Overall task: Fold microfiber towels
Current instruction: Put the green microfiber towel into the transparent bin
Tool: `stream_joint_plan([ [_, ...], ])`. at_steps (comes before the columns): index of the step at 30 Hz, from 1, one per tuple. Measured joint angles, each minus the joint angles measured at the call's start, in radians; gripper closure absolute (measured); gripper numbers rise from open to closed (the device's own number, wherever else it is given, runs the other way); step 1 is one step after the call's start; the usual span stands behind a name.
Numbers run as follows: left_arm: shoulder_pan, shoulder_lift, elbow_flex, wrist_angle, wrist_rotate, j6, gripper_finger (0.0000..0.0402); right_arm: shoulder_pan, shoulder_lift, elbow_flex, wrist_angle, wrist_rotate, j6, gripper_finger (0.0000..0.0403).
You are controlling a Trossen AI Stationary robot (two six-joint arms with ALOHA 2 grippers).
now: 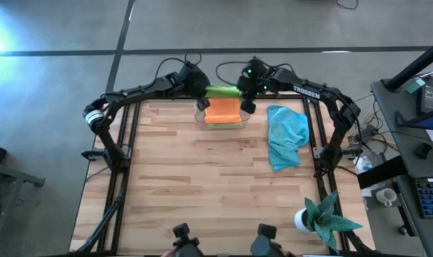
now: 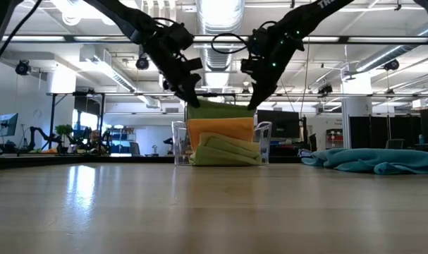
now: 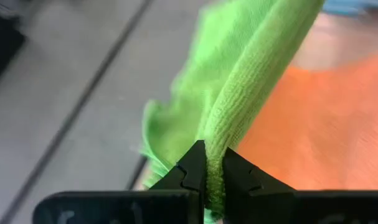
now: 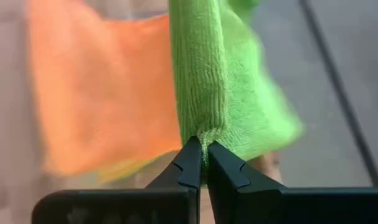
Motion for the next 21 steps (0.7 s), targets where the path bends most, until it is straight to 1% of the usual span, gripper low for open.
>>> stream_joint_plan([
  [2,-0.002,0.000,-0.001,-0.024,0.034,0.000,0.0394,0.013,0.000,-0.003,-0.014,-0.018,-0.003,0.0394],
  [5,-0.006,0.004,0.000,-0.035,0.057,0.000,0.0394,0.029,0.000,-0.005,-0.022,-0.039,-0.002,0.0394],
  [11,-0.020,0.007,-0.020,-0.066,0.094,0.000,0.0394,0.041,0.000,-0.013,-0.067,-0.044,-0.003,0.0394],
  [16,-0.026,0.007,-0.062,-0.084,0.174,0.000,0.0394,0.042,0.000,-0.041,-0.088,-0.052,-0.002,0.0394],
  [21,-0.043,0.008,-0.078,-0.089,0.180,0.001,0.0394,0.058,0.000,-0.056,-0.092,-0.048,-0.002,0.0394],
])
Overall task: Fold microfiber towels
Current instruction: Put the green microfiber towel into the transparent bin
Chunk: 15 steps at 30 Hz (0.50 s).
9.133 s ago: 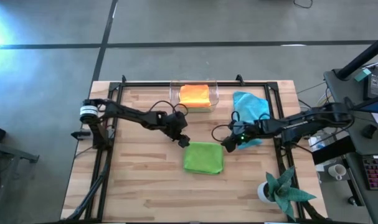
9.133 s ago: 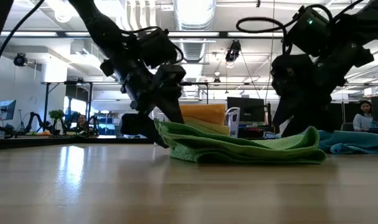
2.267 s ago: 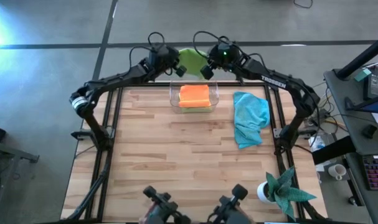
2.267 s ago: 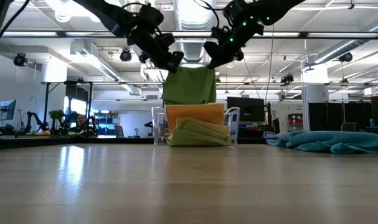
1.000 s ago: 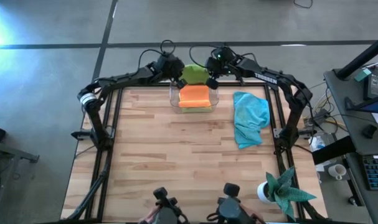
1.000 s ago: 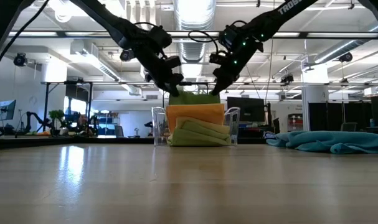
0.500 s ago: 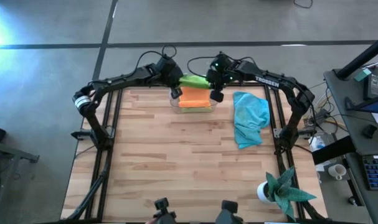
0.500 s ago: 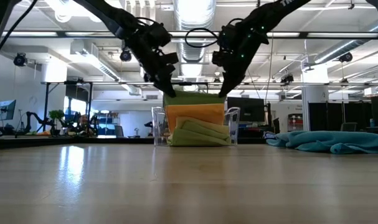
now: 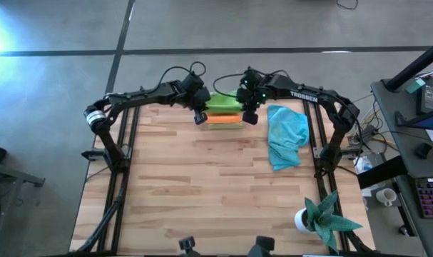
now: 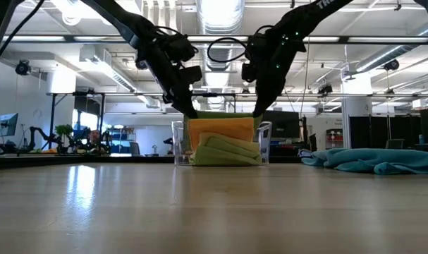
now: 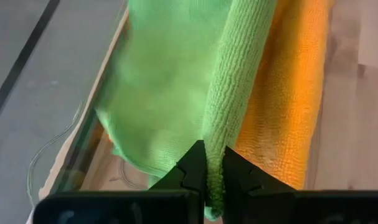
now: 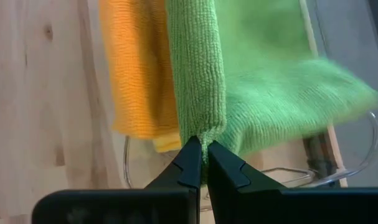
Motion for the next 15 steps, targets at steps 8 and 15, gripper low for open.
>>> stream_joint_plan([
  [8,-0.021,0.000,0.000,-0.006,-0.006,0.008,0.0385,0.011,0.000,-0.001,-0.023,-0.001,0.021,0.0394],
  [15,-0.031,0.000,-0.002,-0.013,-0.013,0.007,0.0332,0.034,0.000,-0.003,-0.059,0.001,0.026,0.0380],
])
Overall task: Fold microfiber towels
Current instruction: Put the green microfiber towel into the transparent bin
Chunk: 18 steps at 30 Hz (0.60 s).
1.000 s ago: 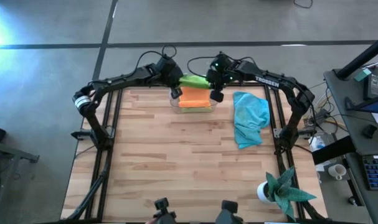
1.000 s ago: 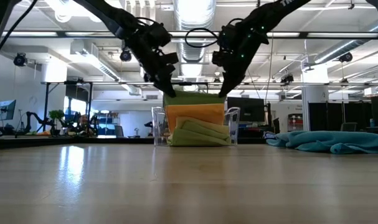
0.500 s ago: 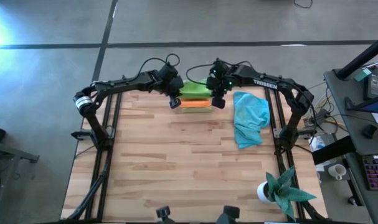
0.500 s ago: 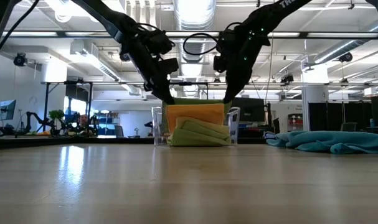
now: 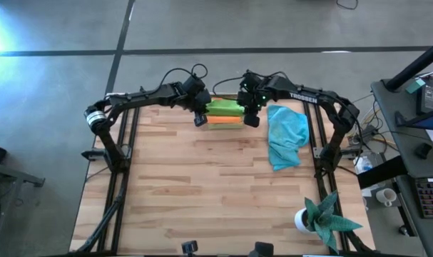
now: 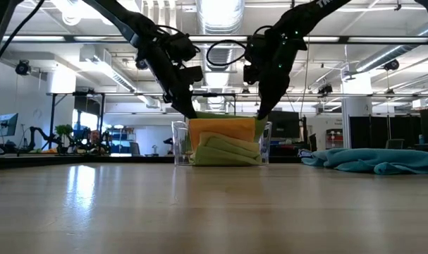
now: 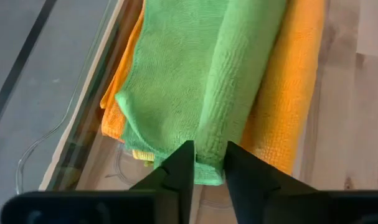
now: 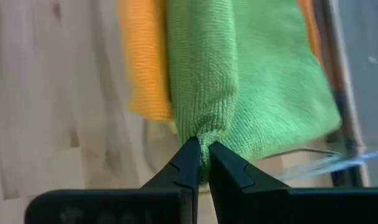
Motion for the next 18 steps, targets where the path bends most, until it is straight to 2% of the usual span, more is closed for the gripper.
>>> stream_joint_plan([
  [7,-0.002,0.000,0.007,-0.002,0.008,-0.006,0.0293,0.020,0.000,0.005,0.000,-0.004,0.037,0.0378],
  [13,-0.002,-0.010,0.008,-0.002,0.011,-0.006,0.0280,0.021,0.000,0.012,0.002,-0.003,0.086,0.0378],
  [18,-0.002,-0.017,0.008,-0.001,0.005,-0.006,0.0271,0.023,0.000,0.012,0.003,-0.002,0.043,0.0379],
])
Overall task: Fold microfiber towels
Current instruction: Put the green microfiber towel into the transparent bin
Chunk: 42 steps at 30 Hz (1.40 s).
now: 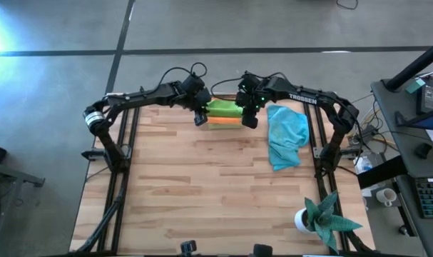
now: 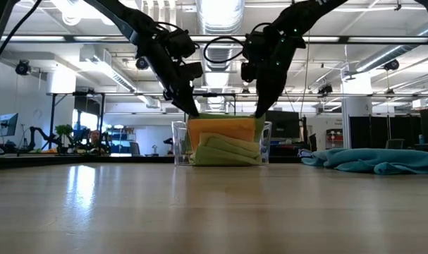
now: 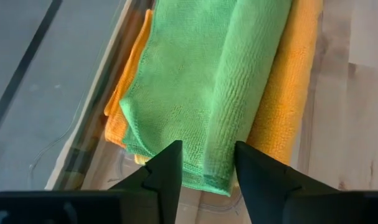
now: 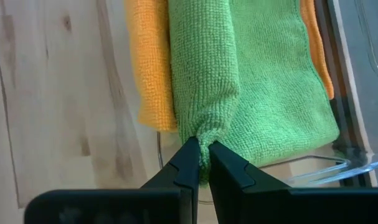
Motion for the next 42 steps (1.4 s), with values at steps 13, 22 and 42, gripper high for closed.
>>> stream_joint_plan([
  [13,0.001,-0.059,0.000,0.001,-0.054,0.000,0.0266,0.004,0.000,0.001,-0.001,-0.001,0.075,0.0372],
  [22,0.001,-0.086,0.000,0.001,-0.068,0.000,0.0266,0.004,0.000,0.001,0.005,-0.001,0.082,0.0370],
  [42,0.001,-0.145,-0.001,-0.054,-0.068,-0.001,0.0266,0.008,-0.003,0.070,-0.095,0.002,0.111,0.0255],
])
